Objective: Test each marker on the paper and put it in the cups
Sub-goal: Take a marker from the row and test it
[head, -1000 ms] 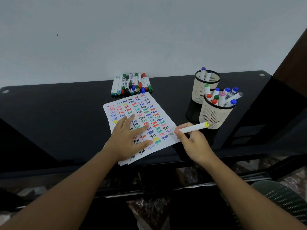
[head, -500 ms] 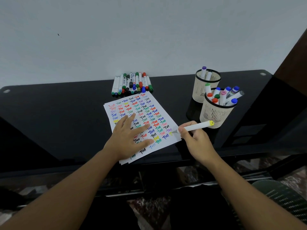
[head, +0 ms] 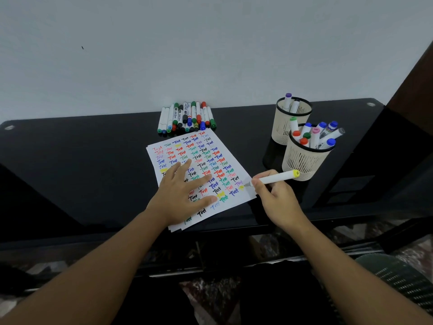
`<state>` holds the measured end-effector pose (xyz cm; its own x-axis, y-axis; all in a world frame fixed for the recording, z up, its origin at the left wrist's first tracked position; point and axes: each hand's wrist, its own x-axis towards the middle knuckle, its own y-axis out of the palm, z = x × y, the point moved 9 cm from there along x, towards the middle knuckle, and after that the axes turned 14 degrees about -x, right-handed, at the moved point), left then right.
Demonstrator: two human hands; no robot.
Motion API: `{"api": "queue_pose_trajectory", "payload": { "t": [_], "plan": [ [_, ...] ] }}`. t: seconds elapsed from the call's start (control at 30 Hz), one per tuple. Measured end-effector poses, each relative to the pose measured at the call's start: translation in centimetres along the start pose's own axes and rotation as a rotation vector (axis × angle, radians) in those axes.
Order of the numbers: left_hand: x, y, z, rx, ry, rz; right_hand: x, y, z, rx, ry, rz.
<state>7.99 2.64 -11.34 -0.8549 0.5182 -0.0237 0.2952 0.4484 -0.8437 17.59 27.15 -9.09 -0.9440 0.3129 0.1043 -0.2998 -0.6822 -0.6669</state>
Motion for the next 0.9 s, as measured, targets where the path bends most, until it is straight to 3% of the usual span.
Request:
{"api": "queue_pose_trajectory", "payload": {
  "t": [0.9],
  "plan": [
    [-0.02,-0.11,-0.16,-0.015,0.016,-0.008,-0.06,-0.09,0.4,-0.019,-0.024,-0.009]
  ]
}}
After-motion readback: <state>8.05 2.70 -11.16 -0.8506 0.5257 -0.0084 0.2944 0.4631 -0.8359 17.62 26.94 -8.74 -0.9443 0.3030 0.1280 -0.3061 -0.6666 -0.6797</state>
